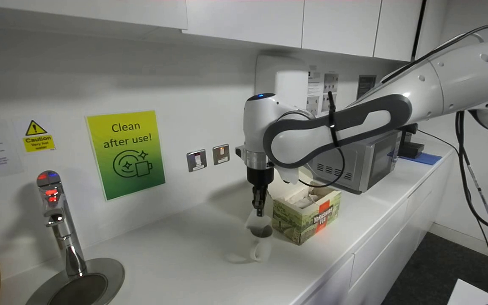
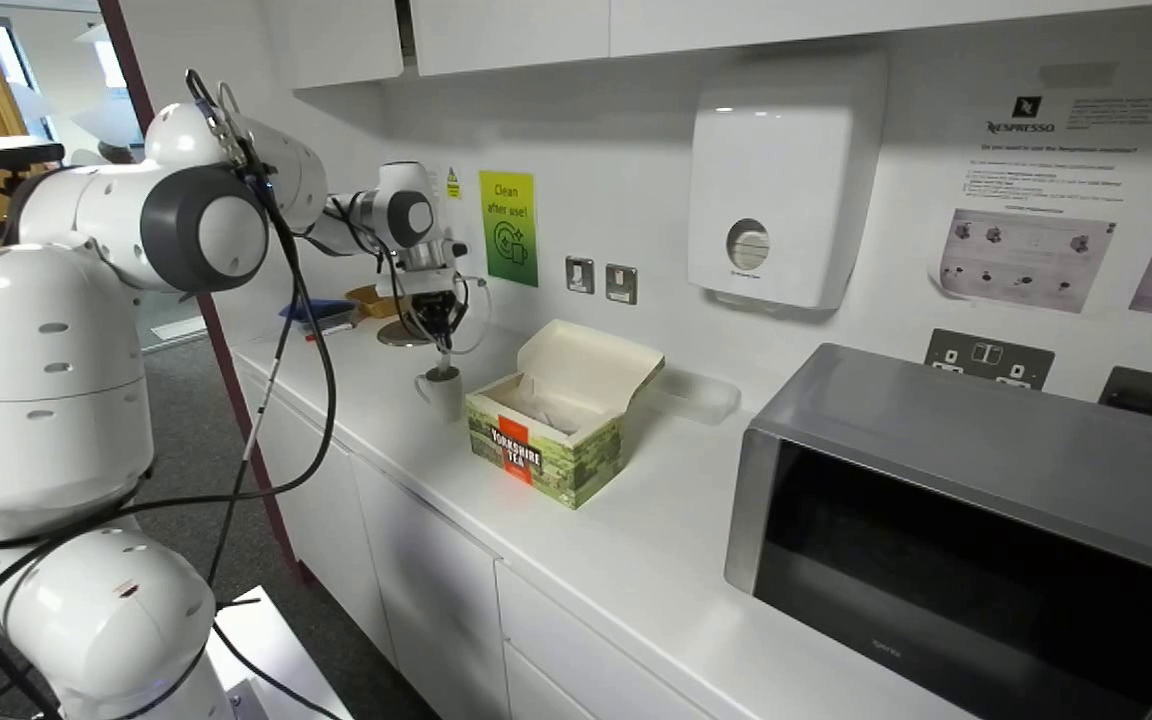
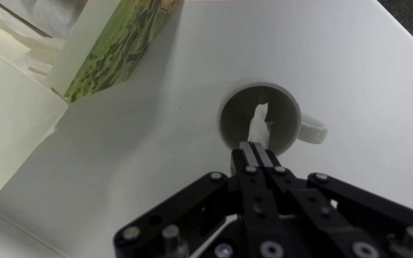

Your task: Get one tea bag from the box and put it in the tea cup

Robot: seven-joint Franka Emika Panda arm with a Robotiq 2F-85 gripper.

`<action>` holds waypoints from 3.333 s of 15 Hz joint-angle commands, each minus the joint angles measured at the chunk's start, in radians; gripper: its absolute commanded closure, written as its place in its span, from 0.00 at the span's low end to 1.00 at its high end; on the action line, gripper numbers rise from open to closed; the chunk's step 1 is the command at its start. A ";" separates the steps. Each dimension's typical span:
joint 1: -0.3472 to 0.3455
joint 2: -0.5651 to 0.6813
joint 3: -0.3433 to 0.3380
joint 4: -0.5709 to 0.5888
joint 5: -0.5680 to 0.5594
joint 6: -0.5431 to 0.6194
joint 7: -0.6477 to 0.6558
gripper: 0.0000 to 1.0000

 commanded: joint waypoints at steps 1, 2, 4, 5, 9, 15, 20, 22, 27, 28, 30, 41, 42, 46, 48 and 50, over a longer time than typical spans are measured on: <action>-0.002 0.007 -0.003 0.017 -0.011 -0.035 0.020 1.00; -0.002 0.010 -0.003 0.016 -0.012 -0.035 0.020 1.00; -0.002 0.011 -0.005 0.012 -0.013 -0.034 0.021 1.00; -0.002 0.013 -0.006 0.012 -0.014 -0.033 0.021 1.00; -0.002 0.014 -0.013 0.003 -0.025 -0.027 0.026 1.00; 0.004 0.015 -0.020 -0.013 -0.059 -0.025 0.029 1.00; 0.007 0.012 -0.020 -0.013 -0.102 -0.029 0.040 1.00; 0.009 0.013 -0.020 -0.011 -0.113 -0.035 0.056 0.73; 0.010 0.015 -0.020 -0.006 -0.120 -0.057 0.073 0.36; 0.009 0.015 -0.019 -0.004 -0.118 -0.061 0.075 0.28; 0.009 0.014 -0.019 -0.003 -0.115 -0.065 0.079 0.15; 0.001 -0.019 0.002 -0.009 -0.055 -0.072 0.062 0.33; -0.001 -0.022 0.002 -0.011 -0.048 -0.070 0.060 0.40; -0.004 -0.028 0.001 -0.013 -0.028 -0.068 0.059 0.71; -0.005 -0.030 0.001 -0.016 -0.022 -0.065 0.060 0.84; -0.007 -0.028 -0.001 -0.021 -0.017 -0.064 0.061 0.99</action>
